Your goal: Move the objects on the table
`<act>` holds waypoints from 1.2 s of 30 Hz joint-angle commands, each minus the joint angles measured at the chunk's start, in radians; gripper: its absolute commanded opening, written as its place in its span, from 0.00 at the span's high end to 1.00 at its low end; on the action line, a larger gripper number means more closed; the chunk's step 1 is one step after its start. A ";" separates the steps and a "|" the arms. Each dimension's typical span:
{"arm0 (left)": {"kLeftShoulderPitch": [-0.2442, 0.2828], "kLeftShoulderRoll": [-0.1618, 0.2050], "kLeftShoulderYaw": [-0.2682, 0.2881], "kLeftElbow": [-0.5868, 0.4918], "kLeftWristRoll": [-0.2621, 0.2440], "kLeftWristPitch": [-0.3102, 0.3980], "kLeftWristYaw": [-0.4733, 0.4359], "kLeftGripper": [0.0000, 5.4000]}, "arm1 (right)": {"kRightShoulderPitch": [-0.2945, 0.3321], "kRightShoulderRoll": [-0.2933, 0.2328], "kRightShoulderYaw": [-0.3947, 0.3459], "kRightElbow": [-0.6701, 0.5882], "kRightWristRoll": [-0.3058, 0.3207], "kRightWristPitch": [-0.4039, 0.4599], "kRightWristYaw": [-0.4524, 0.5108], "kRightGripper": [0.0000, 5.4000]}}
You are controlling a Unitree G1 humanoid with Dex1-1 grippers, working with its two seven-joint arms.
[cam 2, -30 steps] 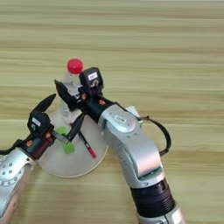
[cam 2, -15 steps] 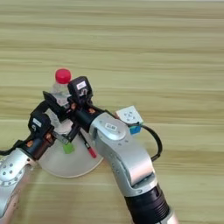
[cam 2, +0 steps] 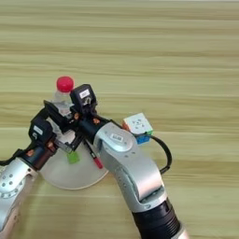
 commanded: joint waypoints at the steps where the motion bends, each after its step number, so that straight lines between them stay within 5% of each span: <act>1: -0.013 -0.003 0.004 0.015 -0.003 -0.001 -0.003 0.04 | -0.007 0.013 0.004 -0.038 0.012 0.006 0.008 0.41; 17: -0.017 -0.008 0.018 0.032 -0.015 -0.009 -0.012 0.34 | -0.007 0.018 0.002 -0.028 0.010 0.008 0.009 0.41; 30: -0.017 -0.008 0.024 0.036 -0.011 -0.014 -0.007 0.37 | -0.005 0.015 -0.001 -0.022 0.004 0.001 0.008 0.41; 36: -0.018 -0.009 0.027 0.037 -0.013 -0.015 -0.007 0.40 | -0.006 0.007 0.002 -0.017 -0.008 -0.008 0.009 0.21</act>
